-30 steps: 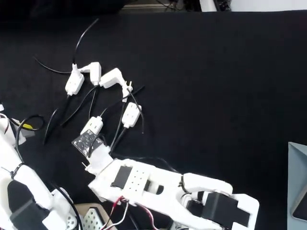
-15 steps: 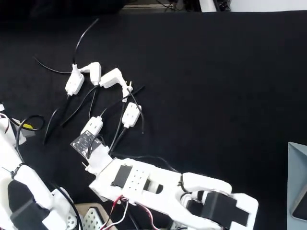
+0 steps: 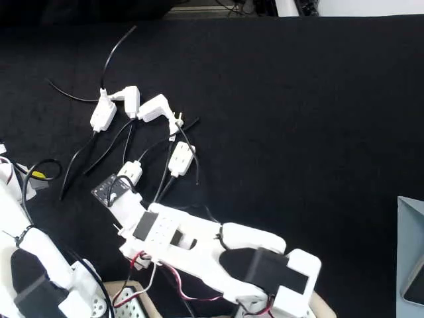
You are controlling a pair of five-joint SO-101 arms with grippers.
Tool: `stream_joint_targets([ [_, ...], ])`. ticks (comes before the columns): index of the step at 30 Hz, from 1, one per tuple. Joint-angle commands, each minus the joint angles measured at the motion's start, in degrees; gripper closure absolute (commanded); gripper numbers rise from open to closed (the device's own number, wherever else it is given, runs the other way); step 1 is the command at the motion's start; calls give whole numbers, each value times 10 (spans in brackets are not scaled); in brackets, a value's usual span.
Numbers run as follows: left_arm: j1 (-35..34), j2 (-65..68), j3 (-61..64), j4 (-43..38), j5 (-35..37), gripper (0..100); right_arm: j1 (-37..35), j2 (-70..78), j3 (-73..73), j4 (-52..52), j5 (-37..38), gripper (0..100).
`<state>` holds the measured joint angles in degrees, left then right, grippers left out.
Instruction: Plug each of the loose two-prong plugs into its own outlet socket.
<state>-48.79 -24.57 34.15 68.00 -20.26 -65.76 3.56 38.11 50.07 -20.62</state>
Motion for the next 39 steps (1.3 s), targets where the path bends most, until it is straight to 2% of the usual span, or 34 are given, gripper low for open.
stream_joint_targets([
  [1, -2, -18, -11, -3, 2, 701, 16, 5, -22, 3, 10, 967],
  [7, -2, -18, -13, -3, 2, 701, 40, -36, -23, 43, 44, 986],
  [16, 0, -18, -15, -3, 2, 701, 102, -255, -21, 201, 111, 986],
  [23, 0, -18, -15, -3, 2, 701, 238, -327, -20, 331, 178, 985],
  [28, 1, -18, -13, -3, 3, 701, 343, -378, -20, 336, 195, 986],
  [31, 1, -18, -12, -3, 3, 701, 389, -399, -8, 309, 181, 983],
  [33, 1, -18, -12, -3, 3, 701, 417, -396, 9, 274, 142, 982],
  [37, 2, -17, -11, -3, 4, 701, 453, -354, 36, 251, 70, 884],
  [39, 2, -17, -11, -3, 4, 701, 466, -327, 33, 240, 28, 874],
])
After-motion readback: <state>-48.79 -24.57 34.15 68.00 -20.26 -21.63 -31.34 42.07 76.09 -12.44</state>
